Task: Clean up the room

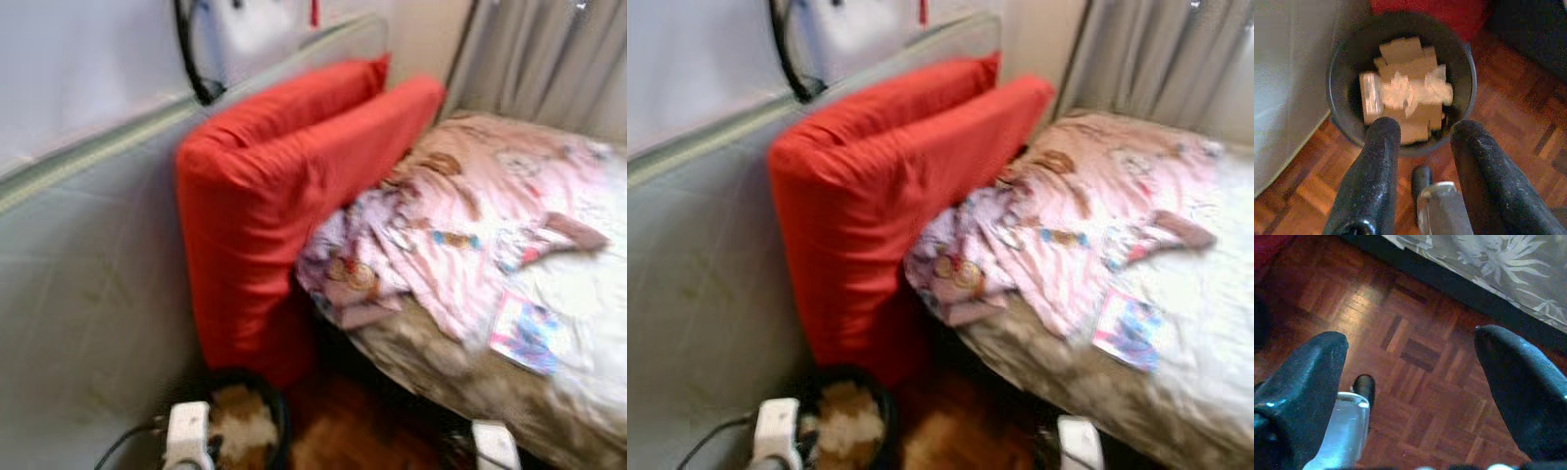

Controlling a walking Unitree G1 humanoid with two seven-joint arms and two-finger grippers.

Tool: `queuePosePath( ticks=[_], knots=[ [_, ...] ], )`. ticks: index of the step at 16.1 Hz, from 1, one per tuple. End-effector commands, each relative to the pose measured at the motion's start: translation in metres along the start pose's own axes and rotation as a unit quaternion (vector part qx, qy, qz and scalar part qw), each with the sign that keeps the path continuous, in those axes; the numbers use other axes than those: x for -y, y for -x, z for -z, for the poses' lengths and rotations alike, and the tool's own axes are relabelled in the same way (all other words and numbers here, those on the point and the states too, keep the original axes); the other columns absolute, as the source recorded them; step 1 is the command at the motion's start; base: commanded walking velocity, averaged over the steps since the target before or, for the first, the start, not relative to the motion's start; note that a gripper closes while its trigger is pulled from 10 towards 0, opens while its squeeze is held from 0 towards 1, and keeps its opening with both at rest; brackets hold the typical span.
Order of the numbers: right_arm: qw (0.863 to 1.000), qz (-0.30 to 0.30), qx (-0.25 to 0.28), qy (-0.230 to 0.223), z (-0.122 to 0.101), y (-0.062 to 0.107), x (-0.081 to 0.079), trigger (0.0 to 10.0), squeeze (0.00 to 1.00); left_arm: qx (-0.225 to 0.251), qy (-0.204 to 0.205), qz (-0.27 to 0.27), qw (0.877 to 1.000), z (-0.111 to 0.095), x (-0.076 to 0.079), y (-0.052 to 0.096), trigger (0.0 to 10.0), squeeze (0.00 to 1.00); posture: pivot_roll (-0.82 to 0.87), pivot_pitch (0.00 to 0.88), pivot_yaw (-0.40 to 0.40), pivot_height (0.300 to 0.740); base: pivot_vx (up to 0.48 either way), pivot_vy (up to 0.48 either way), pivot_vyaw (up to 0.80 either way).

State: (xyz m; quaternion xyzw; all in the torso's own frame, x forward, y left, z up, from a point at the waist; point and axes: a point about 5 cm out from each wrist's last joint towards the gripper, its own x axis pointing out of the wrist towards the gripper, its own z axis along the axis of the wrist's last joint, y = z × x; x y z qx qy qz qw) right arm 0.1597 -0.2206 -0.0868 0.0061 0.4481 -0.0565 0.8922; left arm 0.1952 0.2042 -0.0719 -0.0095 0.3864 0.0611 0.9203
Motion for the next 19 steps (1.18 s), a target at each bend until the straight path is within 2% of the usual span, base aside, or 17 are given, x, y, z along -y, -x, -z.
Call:
queuePosePath(
  ticks=[1, 19],
  knots=[
    [1.0, 0.006, -0.022, -0.002, 0.0136, 0.0036, 0.0039, 10.0, 0.0, -0.004, -0.002, 0.003, 1.0, 0.0024, 0.0036, 0.0004, 10.0, 0.0, 0.0, 0.0, 0.005, 0.74, 0.0, -0.3, 0.0],
    [1.0, 0.01, -0.023, 0.0, 0.0123, 0.0034, 0.0061, 10.0, 0.0, -0.001, 0.0, 0.001, 1.0, 0.0016, 0.0031, 0.0003, 10.0, 0.0, 0.0, 0.0, -0.004, 0.74, 0.0, -0.298, 0.0]
  ],
)
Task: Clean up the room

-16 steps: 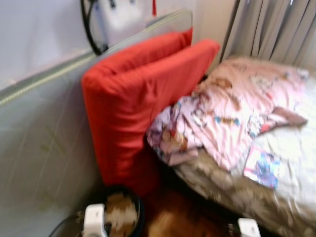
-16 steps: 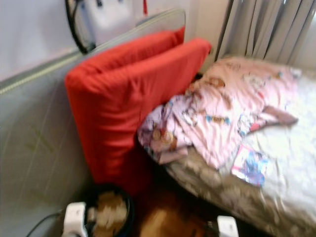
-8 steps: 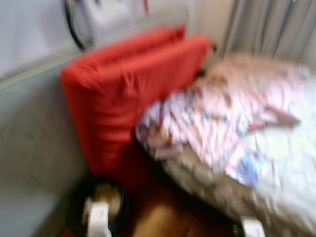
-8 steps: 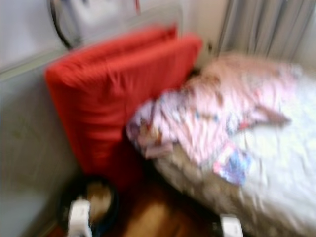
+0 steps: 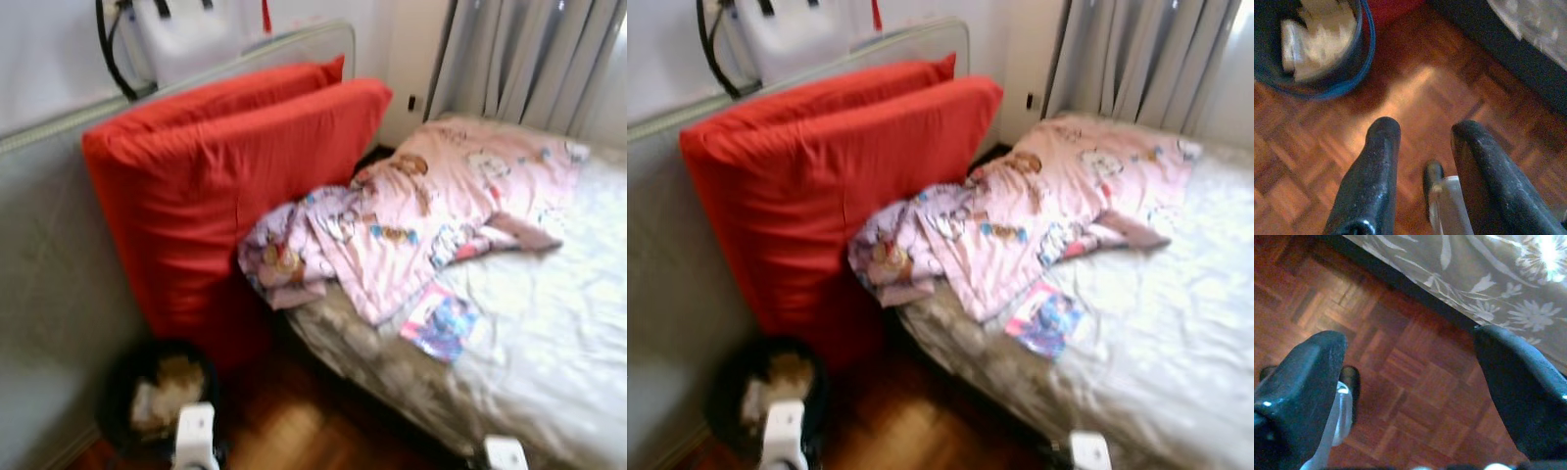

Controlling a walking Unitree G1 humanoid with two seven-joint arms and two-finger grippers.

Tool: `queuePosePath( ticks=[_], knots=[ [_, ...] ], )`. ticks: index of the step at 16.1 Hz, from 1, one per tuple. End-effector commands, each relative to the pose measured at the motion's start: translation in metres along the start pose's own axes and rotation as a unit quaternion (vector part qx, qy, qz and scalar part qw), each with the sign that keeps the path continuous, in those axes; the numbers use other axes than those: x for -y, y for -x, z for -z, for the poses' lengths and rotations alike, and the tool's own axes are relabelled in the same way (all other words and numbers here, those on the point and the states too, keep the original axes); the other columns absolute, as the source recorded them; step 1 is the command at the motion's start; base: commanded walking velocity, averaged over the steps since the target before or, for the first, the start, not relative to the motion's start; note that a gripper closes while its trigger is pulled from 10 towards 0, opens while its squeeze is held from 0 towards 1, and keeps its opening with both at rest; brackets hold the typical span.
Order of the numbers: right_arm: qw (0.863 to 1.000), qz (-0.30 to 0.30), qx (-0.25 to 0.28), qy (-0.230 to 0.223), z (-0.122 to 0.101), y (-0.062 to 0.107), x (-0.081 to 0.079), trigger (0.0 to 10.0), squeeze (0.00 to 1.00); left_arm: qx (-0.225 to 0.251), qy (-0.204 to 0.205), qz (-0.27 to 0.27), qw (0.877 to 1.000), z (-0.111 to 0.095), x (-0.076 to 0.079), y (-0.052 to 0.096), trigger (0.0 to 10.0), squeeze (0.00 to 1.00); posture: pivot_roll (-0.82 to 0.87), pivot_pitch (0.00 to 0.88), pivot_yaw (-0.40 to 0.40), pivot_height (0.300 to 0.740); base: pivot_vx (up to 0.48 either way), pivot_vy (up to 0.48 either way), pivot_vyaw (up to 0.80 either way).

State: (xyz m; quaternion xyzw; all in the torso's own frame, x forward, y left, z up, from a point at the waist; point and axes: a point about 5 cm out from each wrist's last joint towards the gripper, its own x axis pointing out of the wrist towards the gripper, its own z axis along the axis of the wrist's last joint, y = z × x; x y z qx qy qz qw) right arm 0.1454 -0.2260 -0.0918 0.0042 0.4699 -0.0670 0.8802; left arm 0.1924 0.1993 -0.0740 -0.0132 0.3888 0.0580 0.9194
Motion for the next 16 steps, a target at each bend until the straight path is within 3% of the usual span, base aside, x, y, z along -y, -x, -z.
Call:
queuePosePath(
  ticks=[1, 6, 12, 16],
  knots=[
    [1.0, -0.001, 0.001, 0.001, -0.0016, -0.0005, -0.0006, 10.0, 0.0, 0.002, -0.002, -0.003, 1.0, -0.0022, -0.0015, -0.0006, 10.0, 0.0, 0.0, 0.0, -0.004, 0.74, 0.0, -0.3, 0.0],
    [1.0, -0.001, 0.001, 0.001, -0.0016, -0.0004, -0.0003, 10.0, 0.0, 0.002, -0.001, -0.002, 1.0, -0.0021, -0.0003, -0.0006, 10.0, 0.0, 0.0, 0.0, -0.005, 0.74, 0.0, -0.299, -0.73],
    [1.0, 0.0, 0.005, 0.0, -0.0023, -0.0004, -0.0002, 10.0, 0.0, 0.002, -0.001, -0.002, 1.0, -0.0022, -0.0002, -0.0007, 10.0, 0.0, -0.01, 0.0, -0.004, 0.74, 0.0, -0.301, 0.0],
    [1.0, 0.0, 0.001, -0.001, -0.0014, -0.0004, -0.0006, 10.0, 0.0, 0.002, -0.002, 0.0, 1.0, -0.0026, -0.0004, -0.0008, 10.0, 0.0, -0.01, 0.0, 0.0, 0.74, 0.0, -0.301, -0.7]
  ],
)
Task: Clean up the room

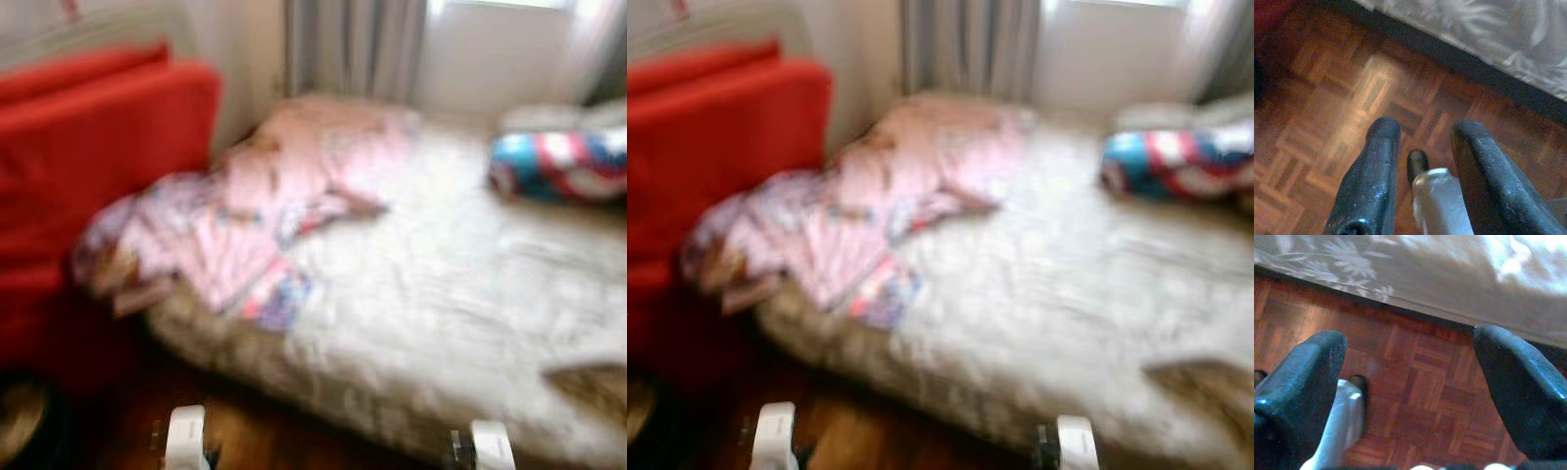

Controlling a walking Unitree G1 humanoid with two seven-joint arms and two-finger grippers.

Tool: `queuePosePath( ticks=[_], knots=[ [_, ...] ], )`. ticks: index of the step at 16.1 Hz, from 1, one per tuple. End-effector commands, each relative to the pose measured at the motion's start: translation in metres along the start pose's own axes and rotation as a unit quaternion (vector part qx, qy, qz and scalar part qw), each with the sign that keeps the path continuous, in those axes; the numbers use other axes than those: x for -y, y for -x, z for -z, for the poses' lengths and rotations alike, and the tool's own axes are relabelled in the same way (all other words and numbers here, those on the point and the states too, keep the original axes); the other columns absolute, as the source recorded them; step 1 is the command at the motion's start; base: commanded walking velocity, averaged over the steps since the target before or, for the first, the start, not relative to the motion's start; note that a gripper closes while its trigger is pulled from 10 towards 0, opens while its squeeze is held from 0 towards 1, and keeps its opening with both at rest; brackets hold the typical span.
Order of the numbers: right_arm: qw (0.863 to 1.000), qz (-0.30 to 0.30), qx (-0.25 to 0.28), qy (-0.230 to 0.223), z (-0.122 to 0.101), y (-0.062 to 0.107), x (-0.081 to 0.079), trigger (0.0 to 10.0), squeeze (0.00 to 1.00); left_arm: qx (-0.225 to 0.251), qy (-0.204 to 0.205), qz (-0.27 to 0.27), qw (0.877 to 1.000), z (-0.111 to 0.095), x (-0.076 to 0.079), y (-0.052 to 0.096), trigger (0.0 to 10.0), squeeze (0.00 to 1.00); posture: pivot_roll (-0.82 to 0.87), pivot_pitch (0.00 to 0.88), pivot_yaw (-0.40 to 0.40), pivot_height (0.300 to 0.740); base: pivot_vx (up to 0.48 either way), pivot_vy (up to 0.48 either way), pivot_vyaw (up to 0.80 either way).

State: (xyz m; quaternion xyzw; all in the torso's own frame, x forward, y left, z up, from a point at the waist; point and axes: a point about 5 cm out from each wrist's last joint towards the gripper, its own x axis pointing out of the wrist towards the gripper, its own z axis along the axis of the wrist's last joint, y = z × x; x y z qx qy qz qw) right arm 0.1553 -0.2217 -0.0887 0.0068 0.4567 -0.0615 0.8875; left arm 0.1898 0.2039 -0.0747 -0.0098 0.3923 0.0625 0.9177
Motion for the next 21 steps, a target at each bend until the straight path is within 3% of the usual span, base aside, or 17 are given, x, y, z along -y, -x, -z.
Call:
queuePosePath(
  ticks=[1, 10, 18, 21],
  knots=[
    [1.0, 0.006, -0.014, -0.001, 0.0082, 0.0023, 0.0047, 10.0, 0.0, 0.006, -0.001, 0.006, 1.0, -0.0045, 0.0046, -0.0016, 10.0, 0.0, -0.01, 0.0, 0.001, 0.74, 0.0, -0.304, -0.73],
    [1.0, 0.01, -0.009, -0.003, 0.0076, 0.0024, 0.0053, 10.0, 0.0, 0.007, -0.006, 0.011, 1.0, -0.0059, 0.0049, -0.0019, 10.0, 0.0, -0.02, 0.0, 0.003, 0.74, 0.0, -0.303, -0.08],
    [1.0, 0.012, -0.012, -0.002, 0.0074, 0.0023, 0.006, 10.0, 0.0, 0.009, -0.005, 0.011, 1.0, -0.0067, 0.0067, -0.0022, 10.0, 0.0, -0.02, 0.0, 0.0, 0.74, 0.0, -0.301, -0.76],
    [1.0, 0.013, -0.009, -0.002, 0.0067, 0.0022, 0.006, 10.0, 0.0, 0.009, -0.003, 0.01, 1.0, -0.0065, 0.0066, -0.0021, 10.0, 0.0, -0.02, 0.0, -0.001, 0.74, 0.0, -0.301, -0.15]
  ],
)
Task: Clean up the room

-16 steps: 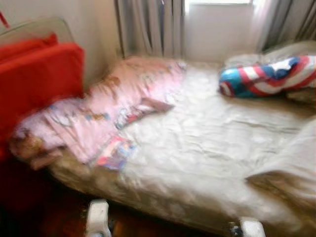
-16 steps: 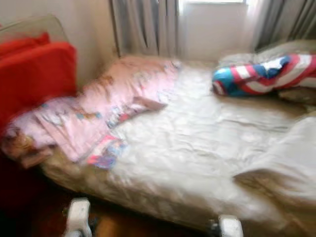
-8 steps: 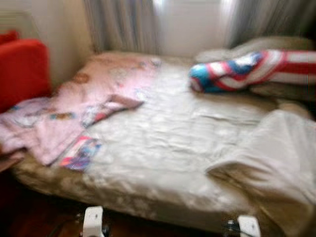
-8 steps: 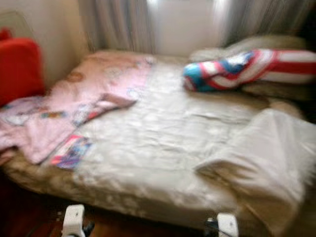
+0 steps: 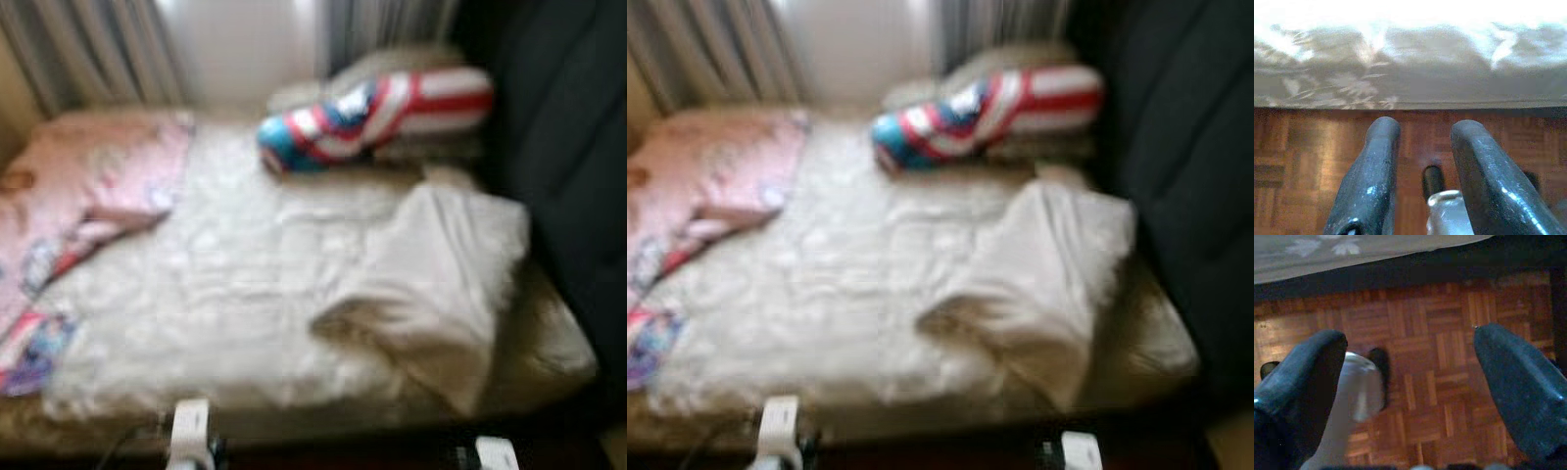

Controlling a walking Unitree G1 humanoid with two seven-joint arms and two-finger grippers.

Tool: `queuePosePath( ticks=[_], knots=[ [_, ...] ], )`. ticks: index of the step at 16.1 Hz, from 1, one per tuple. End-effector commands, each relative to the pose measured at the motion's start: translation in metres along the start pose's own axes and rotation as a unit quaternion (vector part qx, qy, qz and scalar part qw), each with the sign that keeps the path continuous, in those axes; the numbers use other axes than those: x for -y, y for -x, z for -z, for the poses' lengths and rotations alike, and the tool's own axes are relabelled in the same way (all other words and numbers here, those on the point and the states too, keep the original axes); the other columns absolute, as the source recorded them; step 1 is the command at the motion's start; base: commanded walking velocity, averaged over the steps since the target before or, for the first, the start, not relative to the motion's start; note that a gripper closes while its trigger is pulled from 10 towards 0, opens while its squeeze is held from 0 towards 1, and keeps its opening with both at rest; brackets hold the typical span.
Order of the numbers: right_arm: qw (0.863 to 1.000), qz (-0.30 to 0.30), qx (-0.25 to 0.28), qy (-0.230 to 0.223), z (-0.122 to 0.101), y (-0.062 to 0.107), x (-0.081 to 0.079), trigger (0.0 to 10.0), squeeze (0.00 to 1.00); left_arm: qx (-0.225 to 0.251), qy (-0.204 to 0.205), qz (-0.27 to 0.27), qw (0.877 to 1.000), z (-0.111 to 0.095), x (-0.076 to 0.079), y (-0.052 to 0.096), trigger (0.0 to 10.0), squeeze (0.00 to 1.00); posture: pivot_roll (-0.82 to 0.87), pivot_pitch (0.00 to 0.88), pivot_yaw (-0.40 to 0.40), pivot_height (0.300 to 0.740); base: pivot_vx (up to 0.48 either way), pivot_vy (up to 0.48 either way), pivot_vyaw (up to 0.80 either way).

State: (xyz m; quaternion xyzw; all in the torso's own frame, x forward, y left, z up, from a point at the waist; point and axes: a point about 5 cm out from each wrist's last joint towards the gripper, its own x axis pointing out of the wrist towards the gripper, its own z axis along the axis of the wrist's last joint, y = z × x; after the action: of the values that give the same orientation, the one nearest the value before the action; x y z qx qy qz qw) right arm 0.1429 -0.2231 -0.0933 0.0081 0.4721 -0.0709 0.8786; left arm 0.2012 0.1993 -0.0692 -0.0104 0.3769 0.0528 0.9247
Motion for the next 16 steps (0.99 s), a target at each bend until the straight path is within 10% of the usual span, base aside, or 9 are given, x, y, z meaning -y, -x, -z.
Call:
queuePosePath(
  ticks=[1, 16],
  knots=[
    [1.0, 0.005, 0.01, 0.002, -0.0064, -0.0009, 0.0033, 10.0, 0.0, -0.007, 0.001, -0.001, 1.0, 0.0049, 0.0007, 0.0013, 10.0, 0.0, -0.02, 0.0, -0.002, 0.74, 0.0, -0.3, 0.0],
    [1.0, 0.004, 0.011, 0.003, -0.0077, -0.0012, 0.0029, 10.0, 0.0, -0.008, 0.015, -0.005, 1.0, 0.0051, -0.0019, 0.0015, 10.0, 0.0, -0.02, 0.0, -0.003, 0.74, 0.0, -0.019, 0.0]
  ],
)
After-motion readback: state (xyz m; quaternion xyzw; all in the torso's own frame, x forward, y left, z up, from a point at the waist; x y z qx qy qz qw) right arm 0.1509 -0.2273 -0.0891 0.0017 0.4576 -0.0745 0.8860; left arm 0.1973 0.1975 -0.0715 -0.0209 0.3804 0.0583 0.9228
